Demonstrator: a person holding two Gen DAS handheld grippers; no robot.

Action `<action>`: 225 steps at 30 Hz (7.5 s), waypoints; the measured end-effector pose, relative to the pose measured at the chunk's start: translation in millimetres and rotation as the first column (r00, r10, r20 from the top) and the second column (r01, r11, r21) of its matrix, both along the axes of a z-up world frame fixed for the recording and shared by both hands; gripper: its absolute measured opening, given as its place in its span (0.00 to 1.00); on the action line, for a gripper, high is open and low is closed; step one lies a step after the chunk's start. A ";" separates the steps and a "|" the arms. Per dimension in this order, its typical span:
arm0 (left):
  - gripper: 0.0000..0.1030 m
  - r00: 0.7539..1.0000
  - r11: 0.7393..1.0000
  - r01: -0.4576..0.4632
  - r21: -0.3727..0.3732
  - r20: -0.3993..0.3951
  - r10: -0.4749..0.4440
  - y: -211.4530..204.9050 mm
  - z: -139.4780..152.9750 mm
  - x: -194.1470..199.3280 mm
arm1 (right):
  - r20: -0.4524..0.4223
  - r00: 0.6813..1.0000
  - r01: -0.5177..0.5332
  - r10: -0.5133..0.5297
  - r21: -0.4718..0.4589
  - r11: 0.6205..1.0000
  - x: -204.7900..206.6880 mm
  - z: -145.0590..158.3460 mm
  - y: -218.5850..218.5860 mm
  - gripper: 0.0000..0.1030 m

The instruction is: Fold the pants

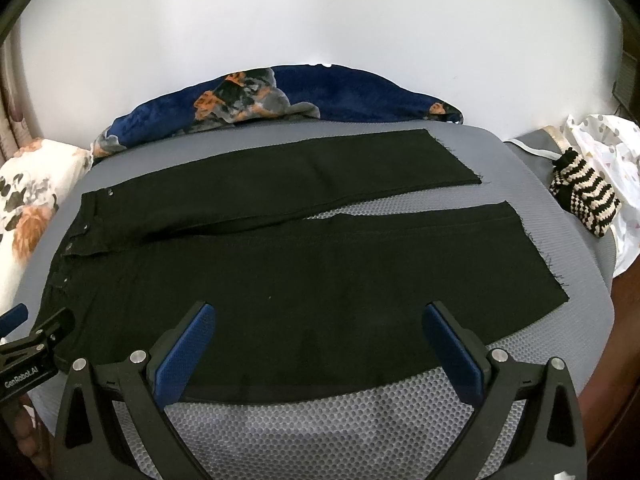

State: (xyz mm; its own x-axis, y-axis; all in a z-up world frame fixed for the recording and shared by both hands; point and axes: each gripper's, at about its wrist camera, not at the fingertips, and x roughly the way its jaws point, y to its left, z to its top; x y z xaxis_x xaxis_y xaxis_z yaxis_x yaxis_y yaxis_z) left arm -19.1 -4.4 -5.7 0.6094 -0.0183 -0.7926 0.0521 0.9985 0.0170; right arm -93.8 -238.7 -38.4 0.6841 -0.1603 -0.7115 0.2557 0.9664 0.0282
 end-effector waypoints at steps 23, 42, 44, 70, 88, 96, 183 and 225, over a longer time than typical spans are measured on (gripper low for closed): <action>0.99 0.998 0.997 -0.068 0.025 0.008 0.068 33.5 -10.5 28.9 | -0.017 1.000 0.001 0.000 0.020 1.000 25.4 -4.0 -5.3 1.00; 0.77 0.991 0.977 -0.135 -0.164 -0.031 0.132 173.8 -1.9 149.2 | 0.115 0.977 -0.192 0.179 0.120 0.974 127.0 34.2 10.8 1.00; 0.65 0.990 0.969 -0.136 -0.207 -0.061 0.126 186.1 -8.4 166.5 | 0.117 0.973 -0.215 0.199 0.148 0.965 137.1 34.3 14.1 1.00; 0.34 0.969 0.758 -0.040 -0.651 -0.210 -0.128 230.2 -89.5 331.7 | -0.023 0.980 -0.189 0.196 0.179 0.966 246.7 -16.2 42.5 1.00; 0.07 0.985 0.795 0.068 -0.603 -0.089 -0.151 198.7 -50.8 323.6 | -0.048 0.951 -0.297 0.304 0.120 0.947 276.8 -14.5 32.0 1.00; 0.07 0.959 0.722 0.269 -0.638 0.111 -0.260 179.1 18.0 251.7 | -0.152 0.780 -0.613 0.607 0.007 0.790 310.7 -9.2 36.8 1.00; 0.60 0.913 0.681 -0.221 -0.698 -0.394 -0.107 234.8 -68.0 8.5 | -0.348 0.710 -0.643 0.612 0.033 0.765 87.4 -77.2 22.4 0.11; 0.51 0.956 0.992 0.072 -0.107 -0.277 -0.099 202.7 -54.4 18.7 | -0.353 0.753 -0.533 0.556 0.169 0.829 53.7 -75.2 32.5 0.36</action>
